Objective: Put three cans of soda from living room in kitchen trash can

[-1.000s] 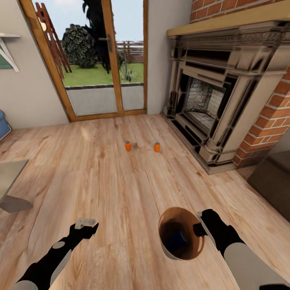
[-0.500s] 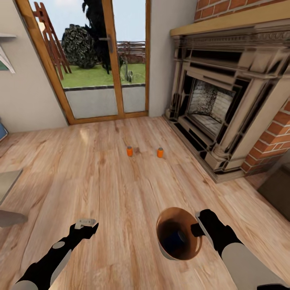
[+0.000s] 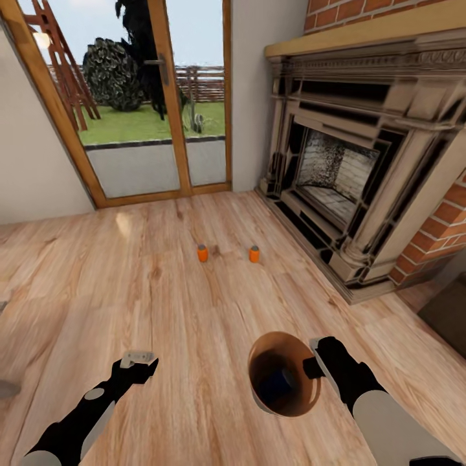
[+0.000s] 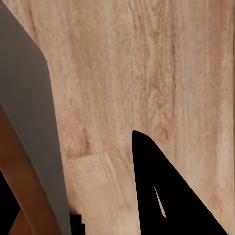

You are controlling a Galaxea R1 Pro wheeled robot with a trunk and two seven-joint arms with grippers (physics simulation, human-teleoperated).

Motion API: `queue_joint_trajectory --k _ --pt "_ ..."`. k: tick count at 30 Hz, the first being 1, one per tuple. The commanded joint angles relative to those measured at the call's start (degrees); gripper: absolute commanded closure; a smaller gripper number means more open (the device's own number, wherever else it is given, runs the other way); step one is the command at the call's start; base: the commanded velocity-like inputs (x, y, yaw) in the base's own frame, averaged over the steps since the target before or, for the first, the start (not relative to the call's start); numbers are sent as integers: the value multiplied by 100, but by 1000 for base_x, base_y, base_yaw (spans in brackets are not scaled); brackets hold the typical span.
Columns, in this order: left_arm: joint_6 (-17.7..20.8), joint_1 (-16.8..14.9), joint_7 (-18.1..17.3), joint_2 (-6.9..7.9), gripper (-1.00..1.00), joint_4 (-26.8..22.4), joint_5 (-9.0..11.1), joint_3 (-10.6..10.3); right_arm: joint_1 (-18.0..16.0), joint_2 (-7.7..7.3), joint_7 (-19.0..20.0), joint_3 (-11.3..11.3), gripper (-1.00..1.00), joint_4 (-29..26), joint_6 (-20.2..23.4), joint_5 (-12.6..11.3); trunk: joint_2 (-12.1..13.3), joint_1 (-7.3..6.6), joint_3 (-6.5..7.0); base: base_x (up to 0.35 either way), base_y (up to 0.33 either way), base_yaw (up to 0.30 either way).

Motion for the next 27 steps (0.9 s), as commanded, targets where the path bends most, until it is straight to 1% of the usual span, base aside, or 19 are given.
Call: queue_joint_trajectory --k 1,7,13,27 --pt "0 0 0 0 -100 0 0 0 -2 2 17 -2 100 1 -7 -109 0 0 1 312 82 -123" --pt "0 0 0 0 -100 0 1 0 -2 15 15 -2 100 1 -10 -110 0 0 1 313 81 -86" --pt "0 0 0 0 -100 3 -5 0 -2 73 15 13 100 4 -11 -98 0 0 1 313 59 9" --pt "0 0 0 0 -100 5 -8 0 6 115 15 16 100 18 -11 -96 0 0 29 315 3 193"
